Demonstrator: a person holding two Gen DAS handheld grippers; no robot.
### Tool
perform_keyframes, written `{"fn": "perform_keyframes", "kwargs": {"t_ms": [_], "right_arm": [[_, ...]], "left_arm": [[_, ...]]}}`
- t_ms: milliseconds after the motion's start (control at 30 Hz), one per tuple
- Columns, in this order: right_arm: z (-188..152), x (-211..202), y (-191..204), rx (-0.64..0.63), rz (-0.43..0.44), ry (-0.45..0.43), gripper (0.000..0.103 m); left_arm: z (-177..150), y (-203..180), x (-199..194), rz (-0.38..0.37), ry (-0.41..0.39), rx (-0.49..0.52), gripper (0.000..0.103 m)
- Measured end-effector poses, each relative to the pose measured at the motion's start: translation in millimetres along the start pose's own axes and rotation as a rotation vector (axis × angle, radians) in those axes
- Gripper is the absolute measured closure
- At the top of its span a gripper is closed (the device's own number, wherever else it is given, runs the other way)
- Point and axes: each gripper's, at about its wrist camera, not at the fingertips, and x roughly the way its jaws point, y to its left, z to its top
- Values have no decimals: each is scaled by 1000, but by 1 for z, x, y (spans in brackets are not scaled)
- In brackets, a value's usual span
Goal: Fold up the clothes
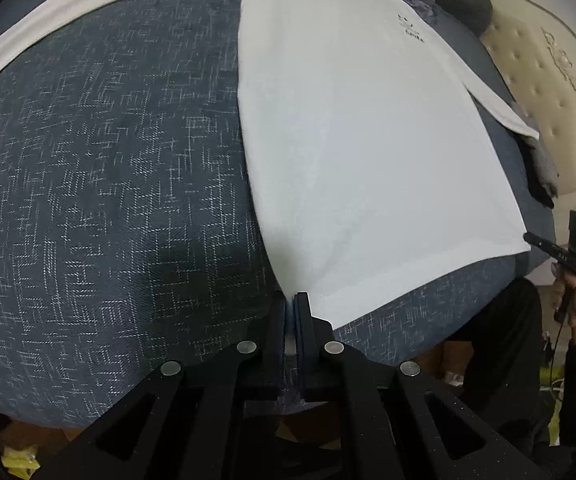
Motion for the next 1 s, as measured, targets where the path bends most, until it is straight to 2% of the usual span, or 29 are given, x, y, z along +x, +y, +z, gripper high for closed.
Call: {"fn": "perform_keyframes", "kwargs": {"t_ms": [33,67,133,167,267,700,733,767,800,833,867,933,1000], "right_arm": [[1,-2,-1,4,-10,-4,86],[3,-4,-3,9,-16,-8,76],[4,-6,-7,33,9,-16,64],[4,-6,-8,44,23,-16,64],[6,3,-7,45,23,11,62],[2,35,-4,68,29,102,62],[2,36,-4,69,36,102,62],[1,36,-3,68,44,99,65],[0,36,-2,66,52,98,69],[0,36,-1,62,58,99,81],[-1,36,0,56,57,98,92],[-3,29,4,40,53,88,98],[-2,17,6,24,56,65,99]], "left_arm": [[-1,0,-4,3,-8,1,94],[-1,2,-7,4,-14,-3,92],[0,7,-12,4,-25,-15,79],[1,10,-14,4,-30,-21,74],[2,18,-16,0,-37,-38,70],[0,33,29,-29,47,-47,70],[0,33,32,-30,53,-45,75],[0,34,35,-31,58,-43,89],[-1,32,35,-26,63,-34,95],[-2,30,35,-17,67,-21,99],[-3,27,35,-8,70,-7,100],[-4,22,26,-2,56,14,100],[-4,18,15,1,37,31,100]]}}
